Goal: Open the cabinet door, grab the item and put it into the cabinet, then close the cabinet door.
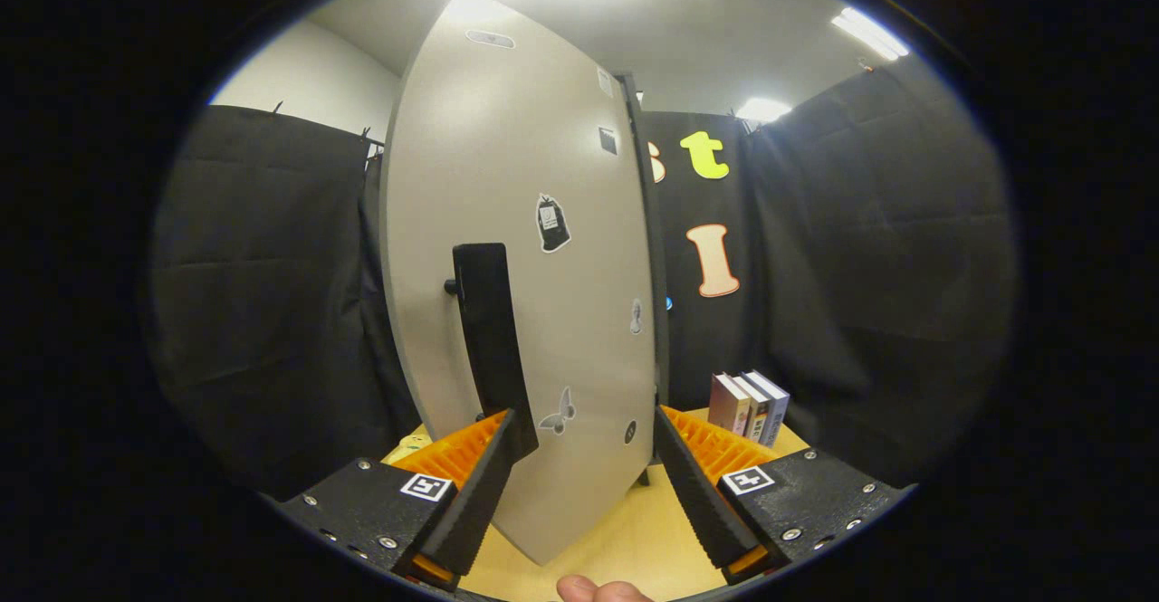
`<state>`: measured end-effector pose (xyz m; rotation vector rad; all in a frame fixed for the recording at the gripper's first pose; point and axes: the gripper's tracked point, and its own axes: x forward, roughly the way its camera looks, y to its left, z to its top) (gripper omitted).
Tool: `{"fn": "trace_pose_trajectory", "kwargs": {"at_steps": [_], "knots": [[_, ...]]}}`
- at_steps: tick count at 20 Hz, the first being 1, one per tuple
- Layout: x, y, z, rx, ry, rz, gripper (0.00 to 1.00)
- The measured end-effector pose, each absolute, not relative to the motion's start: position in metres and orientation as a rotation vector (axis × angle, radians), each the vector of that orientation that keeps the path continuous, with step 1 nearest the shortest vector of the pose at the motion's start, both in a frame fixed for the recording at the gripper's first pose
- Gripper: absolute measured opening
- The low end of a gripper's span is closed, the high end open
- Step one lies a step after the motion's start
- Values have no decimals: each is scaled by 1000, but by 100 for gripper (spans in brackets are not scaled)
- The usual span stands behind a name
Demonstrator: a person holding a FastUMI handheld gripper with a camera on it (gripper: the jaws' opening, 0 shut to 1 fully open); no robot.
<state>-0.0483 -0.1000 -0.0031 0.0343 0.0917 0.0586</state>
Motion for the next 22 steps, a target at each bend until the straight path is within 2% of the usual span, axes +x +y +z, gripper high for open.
{"fn": "trace_pose_trajectory", "kwargs": {"at_steps": [7, 22], "knots": [[-37, -43, -29, 28, 141, 135, 94], [7, -68, -51, 31, 149, 199, 94]]}}
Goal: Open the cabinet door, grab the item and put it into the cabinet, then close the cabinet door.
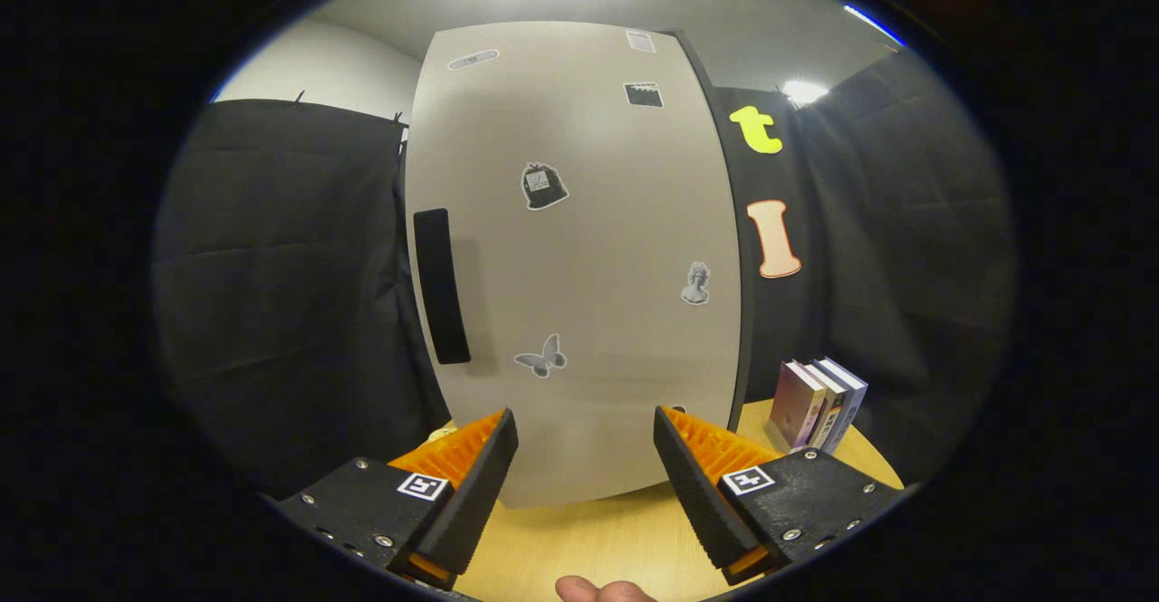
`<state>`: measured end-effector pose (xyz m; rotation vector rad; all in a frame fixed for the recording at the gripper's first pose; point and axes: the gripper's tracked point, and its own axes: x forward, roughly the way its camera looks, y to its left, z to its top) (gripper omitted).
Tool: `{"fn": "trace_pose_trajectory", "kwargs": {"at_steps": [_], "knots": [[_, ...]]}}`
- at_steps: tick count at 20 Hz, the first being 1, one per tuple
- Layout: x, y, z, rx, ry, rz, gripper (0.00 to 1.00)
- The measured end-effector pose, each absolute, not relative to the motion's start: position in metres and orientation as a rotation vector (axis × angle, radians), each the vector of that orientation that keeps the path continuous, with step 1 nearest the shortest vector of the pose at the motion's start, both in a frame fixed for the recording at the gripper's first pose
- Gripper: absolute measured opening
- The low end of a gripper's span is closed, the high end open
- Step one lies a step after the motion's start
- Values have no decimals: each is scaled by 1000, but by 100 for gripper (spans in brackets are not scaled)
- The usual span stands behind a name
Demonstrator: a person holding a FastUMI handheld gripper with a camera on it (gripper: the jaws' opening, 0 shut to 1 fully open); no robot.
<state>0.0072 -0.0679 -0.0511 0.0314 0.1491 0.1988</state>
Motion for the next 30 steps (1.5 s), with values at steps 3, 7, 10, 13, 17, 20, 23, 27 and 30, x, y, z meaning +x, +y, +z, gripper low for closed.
{"fn": "trace_pose_trajectory", "kwargs": {"at_steps": [3, 7, 10, 13, 17, 20, 23, 27, 30], "knots": [[9, -70, -56, 30, 161, 178, 94], [12, -65, -63, 77, 174, 167, 94], [12, -64, -58, 82, 199, 171, 94], [14, -63, -48, 84, 174, 160, 94], [13, -58, -45, 83, 170, 156, 94], [11, -53, -41, 75, 155, 162, 94], [9, -52, -40, 74, 149, 158, 94], [9, -47, -42, 69, 153, 158, 95], [7, -38, -43, 82, 163, 166, 95]]}}
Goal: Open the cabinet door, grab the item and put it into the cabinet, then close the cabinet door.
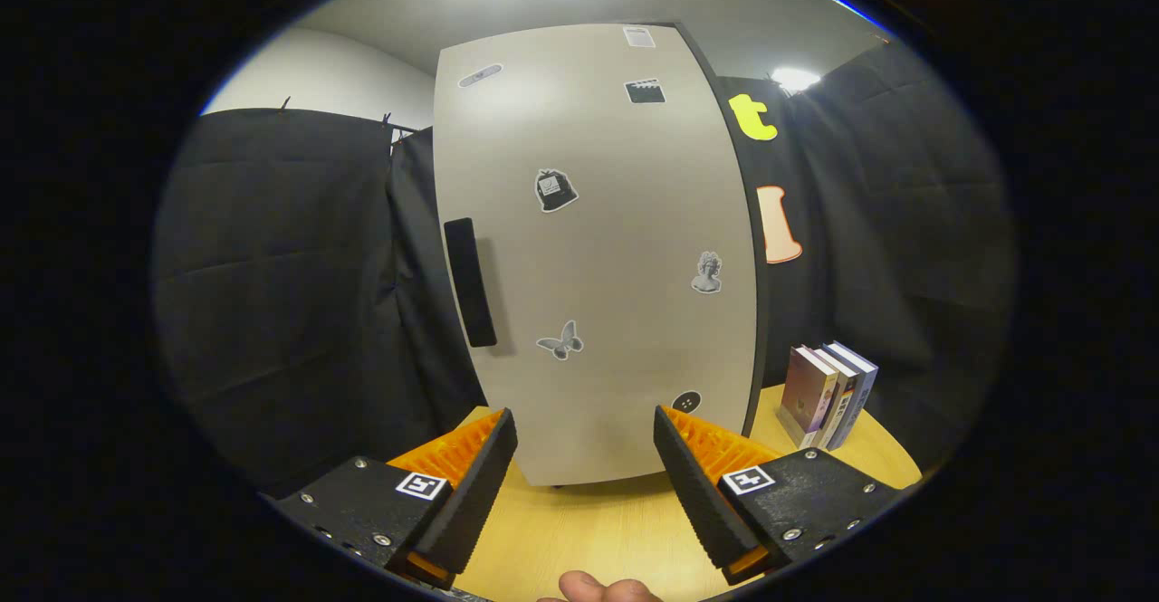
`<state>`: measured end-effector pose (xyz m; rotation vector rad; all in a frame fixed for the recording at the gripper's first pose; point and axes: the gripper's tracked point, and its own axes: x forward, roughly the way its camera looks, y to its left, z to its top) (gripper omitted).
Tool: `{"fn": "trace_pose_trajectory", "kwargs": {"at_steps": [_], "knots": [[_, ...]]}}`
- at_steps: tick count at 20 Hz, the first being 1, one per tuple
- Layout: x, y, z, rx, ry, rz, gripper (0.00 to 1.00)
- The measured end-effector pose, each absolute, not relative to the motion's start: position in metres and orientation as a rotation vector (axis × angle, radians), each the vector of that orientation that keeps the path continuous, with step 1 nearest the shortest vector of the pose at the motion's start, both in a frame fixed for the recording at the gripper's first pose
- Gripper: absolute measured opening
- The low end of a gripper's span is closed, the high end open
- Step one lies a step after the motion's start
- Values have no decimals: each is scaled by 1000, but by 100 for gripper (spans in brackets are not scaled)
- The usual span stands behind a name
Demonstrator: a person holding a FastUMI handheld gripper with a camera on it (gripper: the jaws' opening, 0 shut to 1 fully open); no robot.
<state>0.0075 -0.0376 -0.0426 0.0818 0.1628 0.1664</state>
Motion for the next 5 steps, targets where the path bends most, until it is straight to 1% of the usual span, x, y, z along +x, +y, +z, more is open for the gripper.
{"fn": "trace_pose_trajectory", "kwargs": {"at_steps": [3, 5], "knots": [[10, -45, -36, 74, 139, 118, 95], [12, -40, -38, 80, 151, 129, 95]]}}
